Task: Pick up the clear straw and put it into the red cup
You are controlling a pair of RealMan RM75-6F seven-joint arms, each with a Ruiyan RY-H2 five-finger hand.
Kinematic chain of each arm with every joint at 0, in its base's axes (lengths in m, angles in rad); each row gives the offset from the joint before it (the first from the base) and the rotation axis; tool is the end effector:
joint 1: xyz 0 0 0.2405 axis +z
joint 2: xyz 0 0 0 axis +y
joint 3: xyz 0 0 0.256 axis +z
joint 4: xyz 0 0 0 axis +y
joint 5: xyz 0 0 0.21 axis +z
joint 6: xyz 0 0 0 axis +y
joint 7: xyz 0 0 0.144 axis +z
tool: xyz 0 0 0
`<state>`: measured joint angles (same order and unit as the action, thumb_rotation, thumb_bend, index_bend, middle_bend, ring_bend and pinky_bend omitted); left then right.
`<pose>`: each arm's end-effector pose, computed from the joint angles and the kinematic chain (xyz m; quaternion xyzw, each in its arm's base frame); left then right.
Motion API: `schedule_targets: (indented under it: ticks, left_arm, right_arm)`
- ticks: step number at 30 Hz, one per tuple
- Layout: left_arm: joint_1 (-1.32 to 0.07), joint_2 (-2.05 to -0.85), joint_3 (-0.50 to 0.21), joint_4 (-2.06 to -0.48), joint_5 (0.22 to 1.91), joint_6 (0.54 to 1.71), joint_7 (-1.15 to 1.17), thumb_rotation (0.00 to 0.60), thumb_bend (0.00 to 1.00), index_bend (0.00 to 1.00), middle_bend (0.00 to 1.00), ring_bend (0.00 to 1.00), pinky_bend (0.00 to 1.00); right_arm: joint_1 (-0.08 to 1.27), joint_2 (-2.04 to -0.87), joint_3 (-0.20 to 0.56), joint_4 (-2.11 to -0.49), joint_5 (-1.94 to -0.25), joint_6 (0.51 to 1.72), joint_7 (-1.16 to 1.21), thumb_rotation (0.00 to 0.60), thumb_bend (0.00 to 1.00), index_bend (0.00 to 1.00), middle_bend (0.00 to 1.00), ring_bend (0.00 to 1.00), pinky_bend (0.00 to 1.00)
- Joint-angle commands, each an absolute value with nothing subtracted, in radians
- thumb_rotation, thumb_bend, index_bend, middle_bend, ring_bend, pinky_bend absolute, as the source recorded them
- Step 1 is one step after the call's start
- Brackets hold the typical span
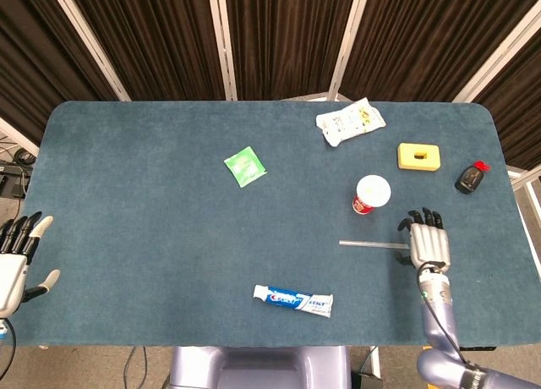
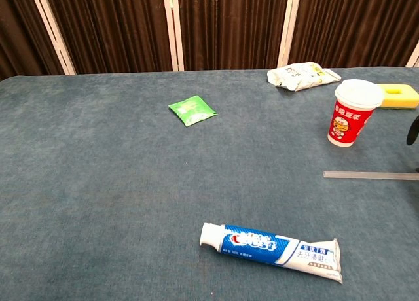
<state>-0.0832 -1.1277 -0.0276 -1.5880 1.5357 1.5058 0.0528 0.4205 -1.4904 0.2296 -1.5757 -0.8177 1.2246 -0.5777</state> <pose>-0.3112 0.1761 0.1562 -0.6166 -0.3601 -0.3747 0.5914 -0.2696 -0.2906 0.0391 0.5753 -0.4812 0.2561 0.6098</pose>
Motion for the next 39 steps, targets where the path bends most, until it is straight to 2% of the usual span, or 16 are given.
schedule_targets:
  ticks: [1, 11, 18, 27, 39]
  left_arm:
    - [-0.083, -1.127, -0.027, -1.589, 1.536, 1.506, 0.052, 0.600, 0.28, 0.07, 0.00, 0.00, 0.00]
    - [-0.084, -1.123, -0.026, -1.593, 1.530, 1.498, 0.042, 0.600, 0.28, 0.08, 0.00, 0.00, 0.00]
    - [-0.085, -1.119, -0.025, -1.594, 1.531, 1.496, 0.025, 0.600, 0.28, 0.08, 0.00, 0.00, 0.00]
    - [-0.087, -1.116, -0.024, -1.596, 1.531, 1.490, 0.016, 0.600, 0.28, 0.09, 0.00, 0.00, 0.00]
    - [-0.089, -1.117, -0.024, -1.598, 1.528, 1.488, 0.020, 0.600, 0.28, 0.09, 0.00, 0.00, 0.00]
  right_arm:
    - [0.440, -1.540, 0.243, -1.547, -0.776, 1.248, -0.610, 0.600, 0.24, 0.41, 0.17, 0.00, 0.00]
    - [0.491, -1.667, 0.268, -1.496, -0.711, 1.326, -0.716, 0.600, 0.25, 0.43, 0.19, 0.00, 0.00]
    - [0.515, -1.739, 0.282, -1.438, -0.663, 1.337, -0.760, 0.600, 0.27, 0.44, 0.19, 0.00, 0.00]
    - [0.518, -1.769, 0.283, -1.392, -0.680, 1.331, -0.733, 0.600, 0.34, 0.49, 0.23, 0.00, 0.00]
    - [0.508, -1.778, 0.271, -1.400, -0.695, 1.323, -0.720, 0.600, 0.33, 0.50, 0.23, 0.00, 0.00]
